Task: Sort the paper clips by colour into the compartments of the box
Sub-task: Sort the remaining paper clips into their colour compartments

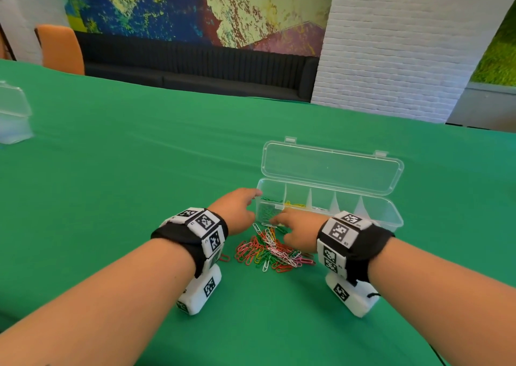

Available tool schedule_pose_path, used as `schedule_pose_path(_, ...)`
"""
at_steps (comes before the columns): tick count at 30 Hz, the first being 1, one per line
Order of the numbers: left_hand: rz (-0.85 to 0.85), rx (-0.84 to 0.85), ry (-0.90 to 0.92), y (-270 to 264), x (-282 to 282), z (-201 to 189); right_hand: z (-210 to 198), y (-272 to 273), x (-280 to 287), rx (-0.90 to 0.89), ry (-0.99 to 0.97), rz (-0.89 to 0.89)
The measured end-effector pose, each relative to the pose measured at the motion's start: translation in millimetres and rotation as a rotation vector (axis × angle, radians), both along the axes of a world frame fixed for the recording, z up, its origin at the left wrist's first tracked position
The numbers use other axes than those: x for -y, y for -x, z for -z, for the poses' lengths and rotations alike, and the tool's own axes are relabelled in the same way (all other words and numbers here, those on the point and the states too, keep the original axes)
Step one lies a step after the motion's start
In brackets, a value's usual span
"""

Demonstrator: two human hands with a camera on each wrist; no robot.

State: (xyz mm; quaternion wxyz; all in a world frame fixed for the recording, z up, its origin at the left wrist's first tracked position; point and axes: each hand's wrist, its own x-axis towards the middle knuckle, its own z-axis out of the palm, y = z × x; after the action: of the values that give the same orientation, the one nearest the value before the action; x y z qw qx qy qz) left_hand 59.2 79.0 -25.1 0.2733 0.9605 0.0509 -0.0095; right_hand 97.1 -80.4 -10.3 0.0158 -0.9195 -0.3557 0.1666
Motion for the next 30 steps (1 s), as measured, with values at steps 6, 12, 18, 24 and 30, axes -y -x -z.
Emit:
schedule_pose_path(6, 0.062, -0.078, -0.096, 6, 1, -6, 12, 4, -16, 0.025, 0.097, -0.066)
schedule_pose_path(12, 0.057, -0.092, -0.109, 7, 2, -7, 4, 10, 2, -0.069, 0.081, -0.064)
schedule_pose_path(18, 0.039, -0.086, -0.110, 14, 5, -10, 0, 2, 5, -0.020, 0.021, 0.039)
schedule_pose_path(24, 0.004, -0.338, -0.506, 47, -2, -12, 15, 16, -2, 0.016, 0.098, -0.071)
schedule_pose_path(30, 0.025, -0.320, -0.513, 56, 0, -2, 10, 28, 6, 0.059, 0.118, -0.098)
